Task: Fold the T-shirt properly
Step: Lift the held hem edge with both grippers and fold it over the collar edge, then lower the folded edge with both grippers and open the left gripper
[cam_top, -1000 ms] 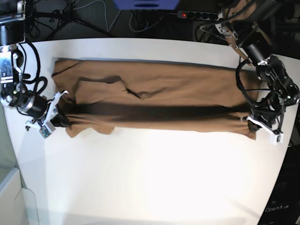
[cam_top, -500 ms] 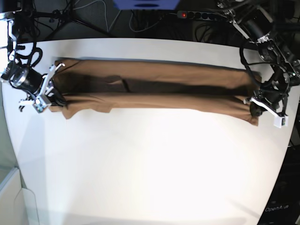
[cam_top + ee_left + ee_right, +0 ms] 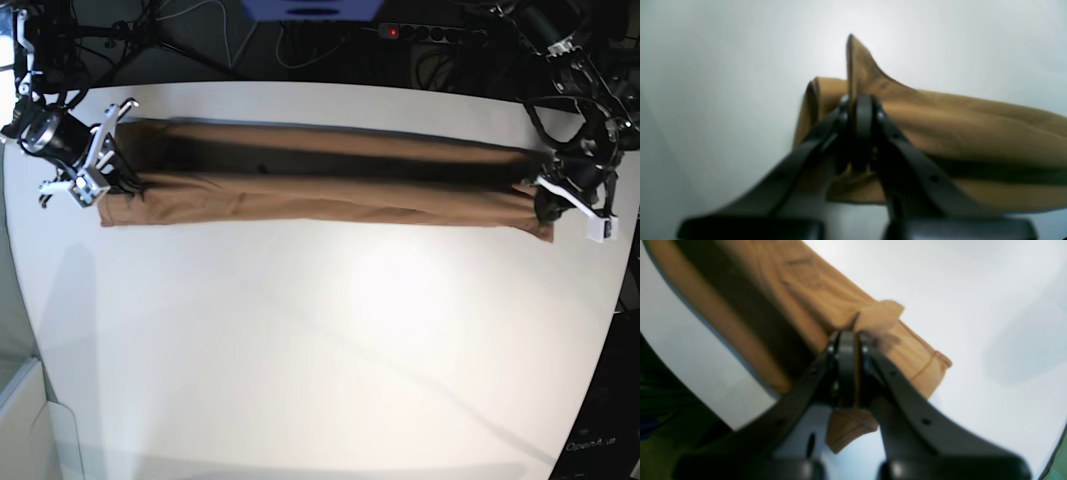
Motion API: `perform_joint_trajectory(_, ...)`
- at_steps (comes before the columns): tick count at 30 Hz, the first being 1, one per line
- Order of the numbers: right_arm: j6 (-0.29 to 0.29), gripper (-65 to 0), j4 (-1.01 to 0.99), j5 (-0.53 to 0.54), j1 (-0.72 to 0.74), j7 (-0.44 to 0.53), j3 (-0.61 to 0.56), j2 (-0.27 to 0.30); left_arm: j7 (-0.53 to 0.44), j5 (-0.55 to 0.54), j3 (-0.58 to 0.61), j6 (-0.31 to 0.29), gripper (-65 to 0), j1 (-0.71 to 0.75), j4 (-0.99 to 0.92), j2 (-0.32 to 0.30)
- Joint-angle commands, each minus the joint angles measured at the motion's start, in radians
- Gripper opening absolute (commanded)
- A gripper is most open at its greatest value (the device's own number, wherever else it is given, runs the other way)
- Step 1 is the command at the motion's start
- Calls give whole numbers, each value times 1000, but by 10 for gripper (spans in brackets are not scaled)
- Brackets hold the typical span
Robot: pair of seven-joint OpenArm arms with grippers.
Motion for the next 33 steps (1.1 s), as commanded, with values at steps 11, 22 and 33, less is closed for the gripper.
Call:
perform_joint_trajectory(11, -5, -643, 13, -194, -18, 23, 10, -103, -24, -13, -2, -2, -632, 31, 9, -43)
perform_joint_trajectory(22, -5, -638, 13, -351, -13, 23, 11, -203, -24, -10, -2, -2, -632, 43, 9, -45)
perform_joint_trajectory(33, -5, -380, 13, -351, -13, 21, 14, -197, -24, -11, 0, -2, -473, 49, 9, -65)
